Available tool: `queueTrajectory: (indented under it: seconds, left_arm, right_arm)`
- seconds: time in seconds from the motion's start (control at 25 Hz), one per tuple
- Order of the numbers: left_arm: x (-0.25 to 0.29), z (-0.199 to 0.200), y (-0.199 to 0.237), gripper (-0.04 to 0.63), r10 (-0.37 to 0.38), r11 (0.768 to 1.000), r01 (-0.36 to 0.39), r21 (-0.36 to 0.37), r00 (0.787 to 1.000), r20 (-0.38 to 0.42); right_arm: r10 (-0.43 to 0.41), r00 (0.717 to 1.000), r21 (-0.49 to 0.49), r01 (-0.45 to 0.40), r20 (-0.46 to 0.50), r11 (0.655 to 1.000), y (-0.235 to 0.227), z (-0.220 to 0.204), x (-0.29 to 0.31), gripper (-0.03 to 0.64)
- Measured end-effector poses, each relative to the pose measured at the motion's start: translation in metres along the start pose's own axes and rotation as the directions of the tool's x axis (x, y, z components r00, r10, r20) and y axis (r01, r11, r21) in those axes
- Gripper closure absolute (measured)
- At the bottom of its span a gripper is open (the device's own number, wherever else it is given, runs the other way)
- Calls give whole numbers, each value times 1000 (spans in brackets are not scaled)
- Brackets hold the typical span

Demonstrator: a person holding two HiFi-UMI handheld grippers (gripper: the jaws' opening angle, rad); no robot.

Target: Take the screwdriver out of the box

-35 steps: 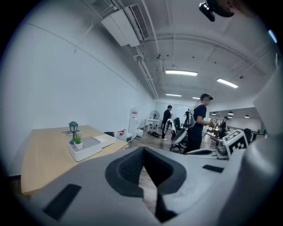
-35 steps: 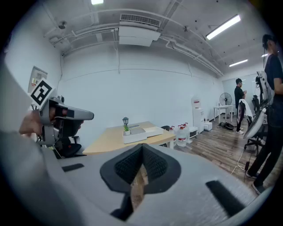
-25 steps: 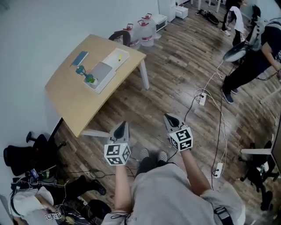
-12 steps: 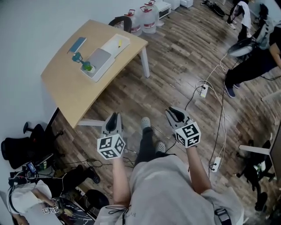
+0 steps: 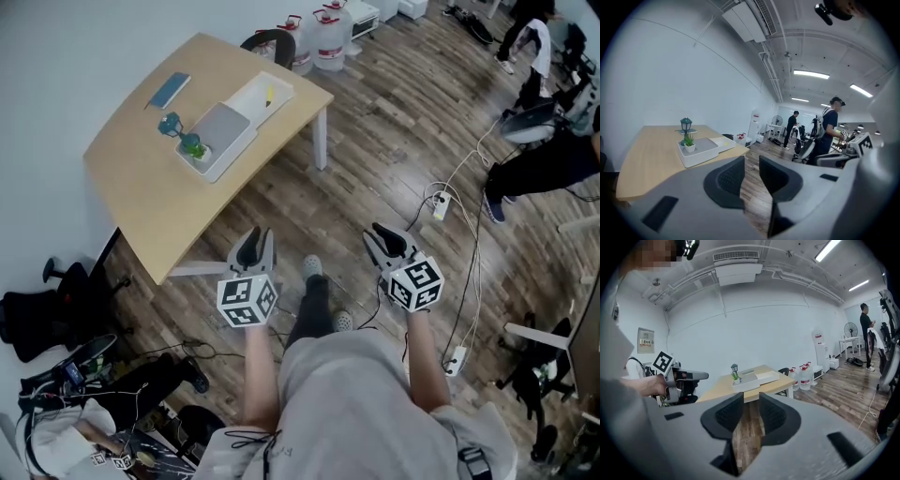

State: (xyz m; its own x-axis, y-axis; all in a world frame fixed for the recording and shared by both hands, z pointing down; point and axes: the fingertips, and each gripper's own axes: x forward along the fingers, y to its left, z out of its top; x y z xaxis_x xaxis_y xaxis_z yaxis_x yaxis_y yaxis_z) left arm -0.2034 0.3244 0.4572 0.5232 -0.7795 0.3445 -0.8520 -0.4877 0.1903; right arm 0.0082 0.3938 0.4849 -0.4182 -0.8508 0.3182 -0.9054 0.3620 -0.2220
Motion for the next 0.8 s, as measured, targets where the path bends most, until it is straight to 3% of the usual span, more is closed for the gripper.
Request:
queueTrajectory:
  seconds: [0.24,0.44,0.8]
  left_arm:
    - [49,17,20,505,-67,998,67,15,997,-23]
    - [80,34,51,505,-73,997,74,18,997,-38]
    - [124,45,90,506,-134,991,135,21,990,-54]
  right_arm:
    - [6,1000,-1,-6,-13,1000,-17,25,63,514]
    - [12,1000,29,-12,-3,999,-28,46,117,522]
    - [62,998,92,-61,-6,994,-23,54,192,537]
